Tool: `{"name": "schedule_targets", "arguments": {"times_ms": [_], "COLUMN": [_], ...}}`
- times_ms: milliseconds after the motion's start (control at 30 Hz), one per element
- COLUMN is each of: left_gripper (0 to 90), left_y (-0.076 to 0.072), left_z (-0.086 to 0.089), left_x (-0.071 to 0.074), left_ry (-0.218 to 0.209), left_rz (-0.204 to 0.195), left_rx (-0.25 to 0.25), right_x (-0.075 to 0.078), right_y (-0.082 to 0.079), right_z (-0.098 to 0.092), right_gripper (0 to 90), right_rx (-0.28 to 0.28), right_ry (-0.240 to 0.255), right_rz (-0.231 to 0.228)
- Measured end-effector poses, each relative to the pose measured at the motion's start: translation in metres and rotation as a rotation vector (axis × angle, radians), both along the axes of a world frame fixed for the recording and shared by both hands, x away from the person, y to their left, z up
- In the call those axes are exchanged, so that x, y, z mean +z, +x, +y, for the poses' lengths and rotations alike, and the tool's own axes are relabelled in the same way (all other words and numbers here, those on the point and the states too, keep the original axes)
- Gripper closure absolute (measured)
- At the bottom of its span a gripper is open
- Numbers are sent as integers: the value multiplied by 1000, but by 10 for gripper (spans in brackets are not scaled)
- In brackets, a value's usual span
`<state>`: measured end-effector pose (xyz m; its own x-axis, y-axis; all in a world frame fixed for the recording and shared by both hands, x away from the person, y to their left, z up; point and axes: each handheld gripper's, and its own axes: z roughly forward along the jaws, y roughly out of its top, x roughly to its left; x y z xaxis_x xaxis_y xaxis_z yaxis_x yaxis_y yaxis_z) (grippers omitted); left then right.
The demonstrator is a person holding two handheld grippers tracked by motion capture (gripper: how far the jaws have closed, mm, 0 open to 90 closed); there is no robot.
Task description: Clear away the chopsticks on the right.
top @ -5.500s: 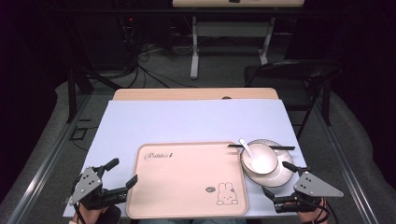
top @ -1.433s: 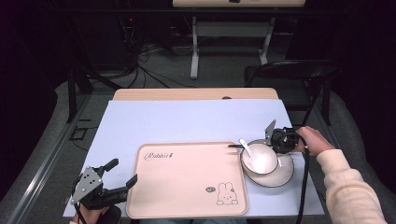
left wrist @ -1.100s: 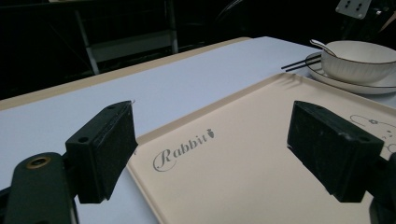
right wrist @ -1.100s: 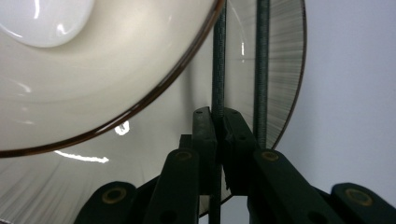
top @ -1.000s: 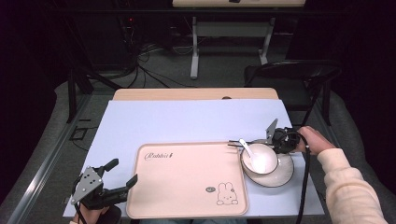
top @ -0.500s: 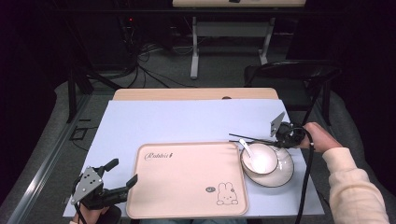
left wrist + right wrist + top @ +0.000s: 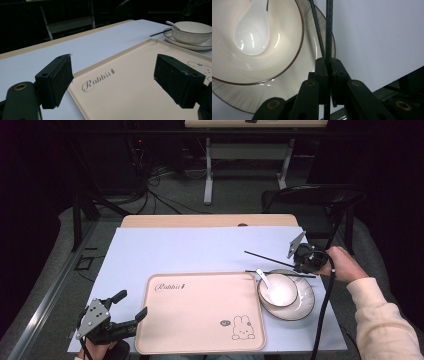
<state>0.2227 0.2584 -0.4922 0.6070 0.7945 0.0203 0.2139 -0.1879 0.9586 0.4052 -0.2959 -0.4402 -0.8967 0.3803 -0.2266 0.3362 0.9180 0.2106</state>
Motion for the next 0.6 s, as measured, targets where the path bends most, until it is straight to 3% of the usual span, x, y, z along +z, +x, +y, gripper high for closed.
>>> {"name": "schedule_targets", "arguments": {"times_ms": [400, 533, 600], "left_gripper": [154, 154, 154], "left_y": [0, 0, 0], "left_z": [0, 0, 0], "left_x": [0, 0, 0], "left_ry": [0, 1, 0], "left_rz": [0, 0, 0], "left_rx": [0, 0, 0], "right_x": [25, 32, 35], "right_y": [-24, -37, -42], "right_z": [27, 39, 44], "right_gripper": [849, 849, 849], "right_rx": [-184, -241, -273], "right_ry": [60, 74, 109], "right_rz": [4, -16, -25]}}
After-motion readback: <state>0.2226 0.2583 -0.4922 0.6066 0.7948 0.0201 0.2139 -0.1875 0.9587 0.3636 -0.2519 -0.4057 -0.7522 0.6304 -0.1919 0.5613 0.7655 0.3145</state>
